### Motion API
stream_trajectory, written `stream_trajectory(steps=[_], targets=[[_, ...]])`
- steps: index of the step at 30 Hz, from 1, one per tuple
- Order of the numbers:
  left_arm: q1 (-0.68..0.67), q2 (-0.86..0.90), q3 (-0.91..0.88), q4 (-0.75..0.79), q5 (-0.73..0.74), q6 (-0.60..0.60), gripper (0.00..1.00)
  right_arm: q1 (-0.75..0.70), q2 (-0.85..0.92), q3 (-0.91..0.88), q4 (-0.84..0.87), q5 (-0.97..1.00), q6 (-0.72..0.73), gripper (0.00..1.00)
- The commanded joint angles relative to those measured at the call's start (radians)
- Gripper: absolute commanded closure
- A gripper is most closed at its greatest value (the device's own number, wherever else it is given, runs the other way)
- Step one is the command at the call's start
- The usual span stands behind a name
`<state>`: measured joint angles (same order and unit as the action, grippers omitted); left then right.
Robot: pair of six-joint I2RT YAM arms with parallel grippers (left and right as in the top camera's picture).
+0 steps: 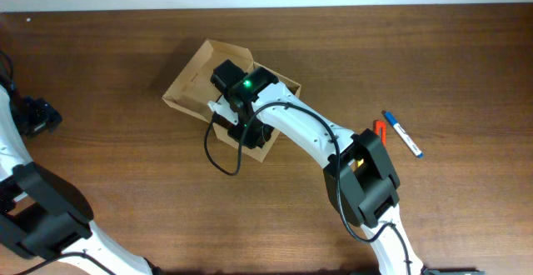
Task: Pack container
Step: 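Lower the red box cutter into the box beside the tapes, then release the cutter and move the right gripper back to the items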
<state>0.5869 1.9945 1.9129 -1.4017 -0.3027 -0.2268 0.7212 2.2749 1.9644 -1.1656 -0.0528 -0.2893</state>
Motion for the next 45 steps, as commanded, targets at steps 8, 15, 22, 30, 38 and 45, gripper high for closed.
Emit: stream_trajectory(steps=[8,15,22,30,38,45], targets=[[0.005,-0.026,-0.005,0.0,-0.003,0.012,0.0,-0.003,-0.007,-0.003,0.003,0.005,-0.002,0.73],[0.005,-0.026,-0.005,0.0,-0.003,0.012,0.0,-0.016,-0.008,0.005,0.003,0.005,0.002,0.59],[0.005,-0.026,-0.005,0.0,-0.003,0.012,0.0,-0.016,-0.008,0.018,0.003,0.005,0.002,0.55],[0.005,-0.026,-0.005,0.0,-0.003,0.012,0.0,-0.016,-0.009,0.06,0.0,0.032,0.01,0.55],[0.005,-0.026,-0.005,0.0,-0.003,0.012,0.0,-0.053,-0.009,0.206,-0.058,0.051,0.056,0.59],[0.005,-0.026,-0.005,0.0,-0.003,0.012,0.0,-0.077,-0.108,0.224,-0.082,0.173,0.089,0.96]])
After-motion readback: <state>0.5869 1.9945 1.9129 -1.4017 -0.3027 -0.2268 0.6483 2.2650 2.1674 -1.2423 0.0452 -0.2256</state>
